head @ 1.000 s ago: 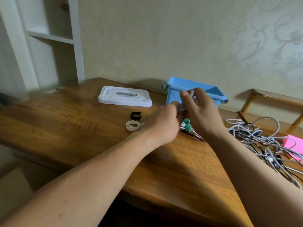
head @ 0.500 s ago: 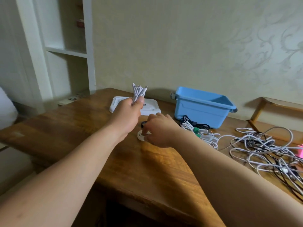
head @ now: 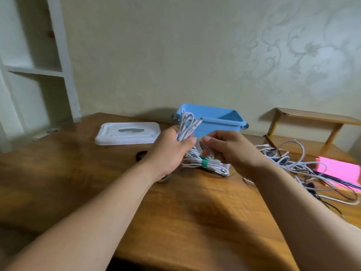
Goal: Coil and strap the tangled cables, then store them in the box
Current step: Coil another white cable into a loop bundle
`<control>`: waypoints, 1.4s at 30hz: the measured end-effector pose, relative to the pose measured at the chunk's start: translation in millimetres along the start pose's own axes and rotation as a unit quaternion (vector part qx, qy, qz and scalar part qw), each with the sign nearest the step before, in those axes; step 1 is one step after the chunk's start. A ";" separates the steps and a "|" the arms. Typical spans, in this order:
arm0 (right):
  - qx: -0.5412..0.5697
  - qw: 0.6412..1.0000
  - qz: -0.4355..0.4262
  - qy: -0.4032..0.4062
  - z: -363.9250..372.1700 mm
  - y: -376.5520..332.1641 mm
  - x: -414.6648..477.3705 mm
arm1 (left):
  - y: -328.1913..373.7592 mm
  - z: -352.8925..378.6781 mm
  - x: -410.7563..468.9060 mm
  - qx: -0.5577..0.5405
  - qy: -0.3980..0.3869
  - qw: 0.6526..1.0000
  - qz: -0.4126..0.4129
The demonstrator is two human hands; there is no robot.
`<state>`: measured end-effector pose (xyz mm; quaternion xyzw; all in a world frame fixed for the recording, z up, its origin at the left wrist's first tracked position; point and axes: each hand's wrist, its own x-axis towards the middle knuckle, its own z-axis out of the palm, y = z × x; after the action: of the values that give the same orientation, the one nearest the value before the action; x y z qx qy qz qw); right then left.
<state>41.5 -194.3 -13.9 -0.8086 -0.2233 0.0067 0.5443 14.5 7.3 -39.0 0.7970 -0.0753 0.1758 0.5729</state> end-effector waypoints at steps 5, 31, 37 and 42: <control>0.064 0.997 0.046 0.009 -30.7 30.3 -12.9 | 11.2 44.0 5.8 0.069 -0.076 0.994 0.030; 0.154 0.987 0.048 0.008 -30.2 51.2 -21.5 | -2.5 58.0 1.7 -0.134 -0.105 0.985 -0.031; 0.287 0.958 -0.012 0.024 -33.1 47.9 -22.0 | -6.1 51.5 6.1 -0.188 -0.058 0.977 -0.081; 0.254 0.953 -0.085 0.144 -34.3 45.6 -21.4 | -6.5 59.6 3.3 -0.176 -0.072 0.976 -0.102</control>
<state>47.0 -246.2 -45.2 -0.6137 -0.2016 -0.0997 0.7568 31.2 -46.2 -60.4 0.6979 -0.0645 0.0421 0.7120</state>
